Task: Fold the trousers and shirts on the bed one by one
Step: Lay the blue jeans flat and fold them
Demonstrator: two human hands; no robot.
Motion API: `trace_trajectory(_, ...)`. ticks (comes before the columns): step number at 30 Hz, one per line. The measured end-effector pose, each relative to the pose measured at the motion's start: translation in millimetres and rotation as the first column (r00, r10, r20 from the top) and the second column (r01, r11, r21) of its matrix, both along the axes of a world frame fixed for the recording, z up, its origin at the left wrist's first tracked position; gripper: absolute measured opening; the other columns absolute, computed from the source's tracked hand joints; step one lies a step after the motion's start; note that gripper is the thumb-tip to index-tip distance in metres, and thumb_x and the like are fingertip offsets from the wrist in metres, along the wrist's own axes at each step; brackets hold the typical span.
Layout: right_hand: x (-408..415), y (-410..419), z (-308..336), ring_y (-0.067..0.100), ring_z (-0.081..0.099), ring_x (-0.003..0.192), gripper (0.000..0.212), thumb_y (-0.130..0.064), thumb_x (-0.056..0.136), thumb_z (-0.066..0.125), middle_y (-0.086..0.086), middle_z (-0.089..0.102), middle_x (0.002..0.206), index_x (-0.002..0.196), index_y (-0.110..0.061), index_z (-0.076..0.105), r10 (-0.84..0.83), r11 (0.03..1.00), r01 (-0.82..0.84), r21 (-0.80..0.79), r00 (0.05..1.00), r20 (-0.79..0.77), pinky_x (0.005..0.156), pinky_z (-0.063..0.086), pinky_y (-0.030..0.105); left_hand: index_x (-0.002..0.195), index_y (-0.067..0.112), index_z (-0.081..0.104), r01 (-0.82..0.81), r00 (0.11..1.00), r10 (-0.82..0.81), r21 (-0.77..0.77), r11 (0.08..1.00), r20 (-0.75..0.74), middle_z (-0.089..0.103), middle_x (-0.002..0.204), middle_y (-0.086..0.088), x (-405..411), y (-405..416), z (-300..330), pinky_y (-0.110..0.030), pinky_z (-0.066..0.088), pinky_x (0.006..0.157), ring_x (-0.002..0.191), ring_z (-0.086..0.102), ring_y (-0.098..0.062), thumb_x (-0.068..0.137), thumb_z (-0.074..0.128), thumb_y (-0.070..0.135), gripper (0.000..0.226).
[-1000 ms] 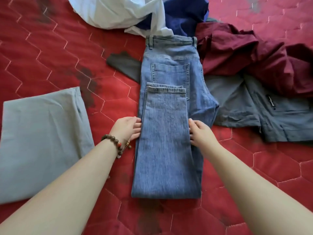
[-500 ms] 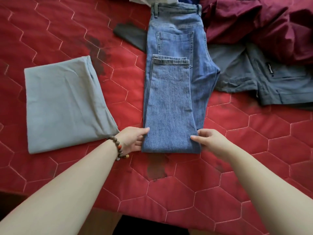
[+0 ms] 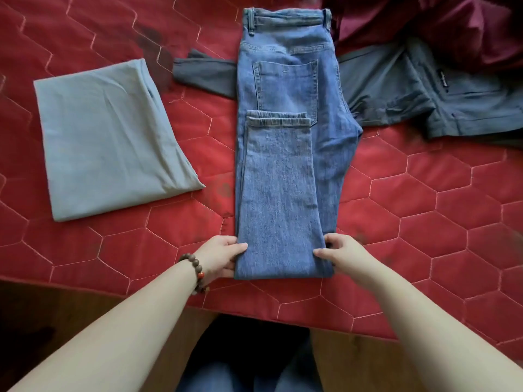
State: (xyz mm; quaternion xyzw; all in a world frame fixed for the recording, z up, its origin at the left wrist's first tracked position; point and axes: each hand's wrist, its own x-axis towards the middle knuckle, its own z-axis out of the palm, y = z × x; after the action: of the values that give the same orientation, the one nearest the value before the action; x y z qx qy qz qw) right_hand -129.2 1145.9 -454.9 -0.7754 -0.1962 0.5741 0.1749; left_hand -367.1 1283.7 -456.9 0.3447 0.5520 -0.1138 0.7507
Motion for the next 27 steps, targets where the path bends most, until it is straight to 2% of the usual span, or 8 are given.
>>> trace_trajectory(3, 1.2, 9.2, 3.2, 0.013, 0.049, 0.059, 0.014, -0.018, 0.087, 0.068, 0.003, 0.056, 0.071, 0.089, -0.005, 0.067, -0.121, 0.993, 0.120, -0.014, 0.989, -0.091, 0.047, 0.035, 0.020, 0.088, 0.008, 0.062, 0.006, 1.000, -0.006, -0.007, 1.000, 0.020, 0.071, 0.070, 0.001, 5.1, 8.3, 2.8, -0.029, 0.057, 0.058, 0.061, 0.068, -0.014, 0.097, 0.054, 0.017, 0.015)
trace_trajectory(6, 10.6, 40.0, 2.5, 0.009, 0.046, 0.051, 0.008, -0.016, 0.090, 0.065, 0.000, 0.051, 0.070, 0.083, -0.016, 0.061, -0.298, 0.950, 0.308, 0.044, 0.942, -0.158, 0.042, 0.037, 0.018, 0.083, 0.008, 0.062, -0.091, 0.995, 0.086, 0.108, 0.990, 0.054, 0.070, 0.076, -0.003, 26.9, 33.1, 1.5, -0.023, 0.055, 0.055, 0.061, 0.068, -0.011, 0.096, 0.055, 0.016, 0.016)
trace_trajectory(9, 23.8, 78.3, -3.0, 0.015, 0.065, 0.066, 0.006, -0.014, 0.092, 0.062, 0.005, 0.069, 0.090, 0.096, -0.018, 0.064, -0.405, 0.889, 0.437, 0.139, 0.890, -0.207, 0.056, 0.052, 0.024, 0.086, 0.010, 0.065, -0.188, 0.981, 0.169, 0.270, 0.944, 0.092, 0.067, 0.081, -0.003, 53.2, 60.5, -6.5, -0.028, 0.052, 0.065, 0.065, 0.063, -0.012, 0.094, 0.058, 0.015, 0.012)
trace_trajectory(15, 36.5, 136.8, -13.6, 0.021, 0.064, 0.083, 0.021, -0.010, 0.089, 0.064, 0.005, 0.069, 0.096, 0.110, -0.010, 0.064, -0.458, 0.840, 0.486, 0.241, 0.874, -0.164, 0.073, 0.049, 0.039, 0.105, 0.009, 0.070, -0.217, 0.973, 0.224, 0.541, 0.813, 0.054, 0.072, 0.100, -0.009, 91.8, 101.9, -16.7, -0.044, 0.053, 0.092, 0.096, 0.068, -0.026, 0.083, 0.068, 0.013, 0.022)
trace_trajectory(20, 40.5, 152.1, -9.5, 0.014, 0.066, 0.077, 0.018, -0.008, 0.089, 0.064, 0.000, 0.070, 0.086, 0.104, -0.016, 0.064, -0.442, 0.806, 0.412, 0.424, 0.896, -0.030, 0.077, 0.056, 0.034, 0.106, 0.009, 0.067, -0.297, 0.953, 0.271, 0.614, 0.731, 0.138, 0.071, 0.090, -0.002, 105.4, 118.1, -10.2, -0.030, 0.054, 0.086, 0.082, 0.066, -0.014, 0.087, 0.063, 0.004, 0.019)
trace_trajectory(23, 38.1, 155.3, -8.9, 0.014, 0.060, 0.091, 0.034, -0.015, 0.090, 0.064, 0.006, 0.062, 0.108, 0.123, -0.011, 0.057, -0.303, 0.887, 0.156, 0.434, 0.907, 0.292, 0.090, 0.046, 0.027, 0.118, 0.002, 0.059, -0.094, 0.986, 0.169, 0.872, 0.481, 0.013, 0.064, 0.111, -0.013, 104.8, 117.5, -1.4, -0.020, 0.046, 0.090, 0.096, 0.060, -0.018, 0.087, 0.058, -0.001, 0.032)
trace_trajectory(25, 29.2, 147.8, -7.3, 0.021, 0.054, 0.106, 0.036, -0.012, 0.090, 0.060, 0.011, 0.054, 0.121, 0.125, -0.005, 0.056, -0.221, 0.890, -0.079, 0.450, 0.787, 0.575, 0.095, 0.038, 0.024, 0.118, -0.002, 0.059, 0.133, 0.990, 0.026, 0.975, 0.179, -0.140, 0.058, 0.121, -0.019, 101.6, 106.2, 2.7, -0.032, 0.037, 0.105, 0.113, 0.054, -0.030, 0.083, 0.055, -0.003, 0.035)
trace_trajectory(27, 9.5, 134.9, -7.6, 0.035, 0.050, 0.117, 0.033, -0.002, 0.087, 0.057, 0.020, 0.053, 0.126, 0.119, 0.002, 0.060, -0.127, 0.832, -0.336, 0.442, 0.659, 0.741, 0.103, 0.037, 0.036, 0.117, -0.006, 0.060, 0.258, 0.958, -0.125, 0.966, -0.005, -0.257, 0.055, 0.127, -0.023, 100.2, 82.6, -0.2, -0.044, 0.034, 0.109, 0.122, 0.049, -0.037, 0.080, 0.054, -0.005, 0.037)
